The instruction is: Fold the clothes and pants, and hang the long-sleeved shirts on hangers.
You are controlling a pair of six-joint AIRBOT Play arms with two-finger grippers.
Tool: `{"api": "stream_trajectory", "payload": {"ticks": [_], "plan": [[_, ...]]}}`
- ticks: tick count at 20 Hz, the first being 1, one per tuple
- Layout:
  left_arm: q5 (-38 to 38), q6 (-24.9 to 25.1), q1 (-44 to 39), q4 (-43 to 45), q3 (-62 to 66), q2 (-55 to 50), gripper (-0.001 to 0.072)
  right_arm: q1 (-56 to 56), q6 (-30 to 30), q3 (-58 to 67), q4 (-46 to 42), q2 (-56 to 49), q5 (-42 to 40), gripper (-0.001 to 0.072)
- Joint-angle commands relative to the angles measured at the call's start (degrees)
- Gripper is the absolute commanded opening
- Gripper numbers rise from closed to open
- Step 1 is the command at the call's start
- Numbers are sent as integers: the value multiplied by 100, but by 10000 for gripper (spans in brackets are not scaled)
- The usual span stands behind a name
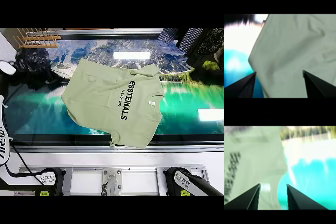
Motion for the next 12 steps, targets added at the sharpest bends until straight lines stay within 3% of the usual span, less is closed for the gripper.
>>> {"api": "stream_trajectory", "payload": {"ticks": [1,6,12], "plan": [[81,-74,101,127,-1552,328,628,-109,498,-2098,-448,776,868,377],[800,-50,24,-1010,-2555,201,628,166,468,-4380,695,1099,671,383],[918,-55,-507,-1091,-2253,-304,628,1338,608,-4966,938,1084,-114,400]]}}
